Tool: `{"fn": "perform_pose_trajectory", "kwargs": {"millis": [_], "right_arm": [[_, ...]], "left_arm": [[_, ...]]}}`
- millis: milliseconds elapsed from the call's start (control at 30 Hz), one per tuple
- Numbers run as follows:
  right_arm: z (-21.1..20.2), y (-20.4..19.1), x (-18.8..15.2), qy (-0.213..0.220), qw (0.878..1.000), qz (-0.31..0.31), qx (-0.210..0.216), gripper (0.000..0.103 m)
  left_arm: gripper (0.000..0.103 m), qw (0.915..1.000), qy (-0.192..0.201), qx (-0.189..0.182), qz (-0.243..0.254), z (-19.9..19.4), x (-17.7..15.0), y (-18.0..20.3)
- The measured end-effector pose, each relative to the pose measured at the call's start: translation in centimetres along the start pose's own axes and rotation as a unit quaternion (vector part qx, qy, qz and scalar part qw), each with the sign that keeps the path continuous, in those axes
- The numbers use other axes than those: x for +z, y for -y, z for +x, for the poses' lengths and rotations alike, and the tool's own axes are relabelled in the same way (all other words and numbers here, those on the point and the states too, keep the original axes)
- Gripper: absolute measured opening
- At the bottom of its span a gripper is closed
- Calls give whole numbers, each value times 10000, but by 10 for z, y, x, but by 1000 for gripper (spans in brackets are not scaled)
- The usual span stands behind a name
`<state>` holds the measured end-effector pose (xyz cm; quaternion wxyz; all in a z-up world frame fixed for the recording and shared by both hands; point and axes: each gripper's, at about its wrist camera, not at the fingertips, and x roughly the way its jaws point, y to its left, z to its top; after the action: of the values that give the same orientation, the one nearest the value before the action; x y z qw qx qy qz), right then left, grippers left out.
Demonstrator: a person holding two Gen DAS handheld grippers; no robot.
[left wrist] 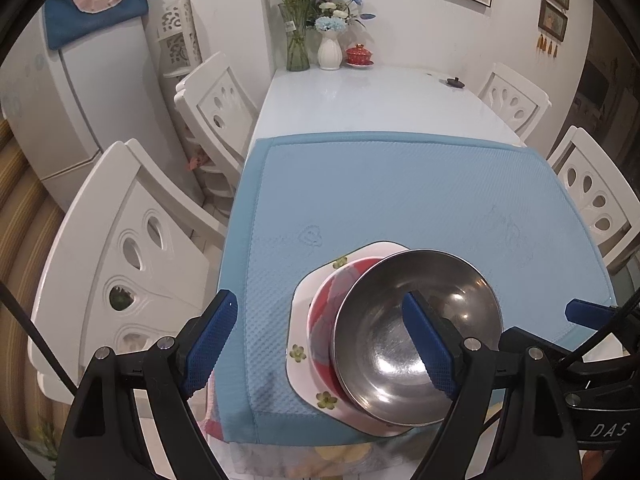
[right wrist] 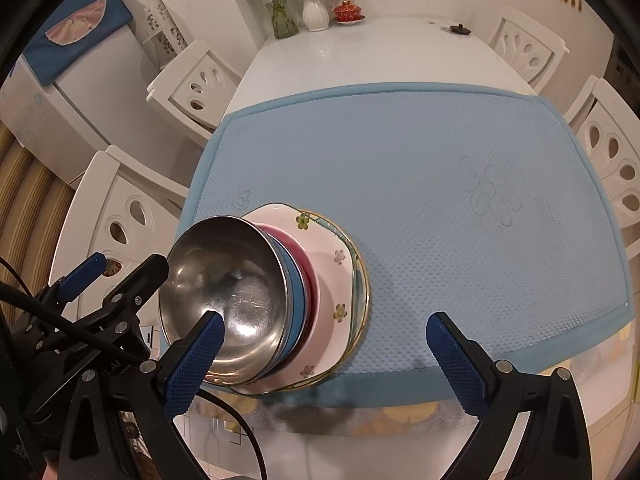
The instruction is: Organize plates and bowls
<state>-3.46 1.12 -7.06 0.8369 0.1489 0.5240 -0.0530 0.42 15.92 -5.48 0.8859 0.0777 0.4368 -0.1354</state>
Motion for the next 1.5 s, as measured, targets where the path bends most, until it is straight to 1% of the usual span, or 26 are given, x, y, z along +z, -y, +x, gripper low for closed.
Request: {"fn": "perform_pose_trajectory", "kwargs": {"millis": [100,233,433,733,1000,1500], "right_arm": [[0,-1,0,-12,10000,-13,-11,100],[3,2,1,-183,9996,111,174,100],[-2,2,-1,-83,10000,43,-3,100],[-2,-1,-4,-68,9998,-87,-179,100],[-3,-3,-4,-49,9994,-221,-251,100],[-1,-4,-5,-96,9994,-225,-233,100]], "left_arm": [[84,10000,-27,39,17,1,0,1],[84,10000,-28,53,68,1,2,2],[84,9999,-34,26,106,2,4,7],[83,9998,-67,5,174,2,2,10],[83,9998,-91,37,184,2,0,10],[83,9998,-123,32,157,5,-2,5]]}}
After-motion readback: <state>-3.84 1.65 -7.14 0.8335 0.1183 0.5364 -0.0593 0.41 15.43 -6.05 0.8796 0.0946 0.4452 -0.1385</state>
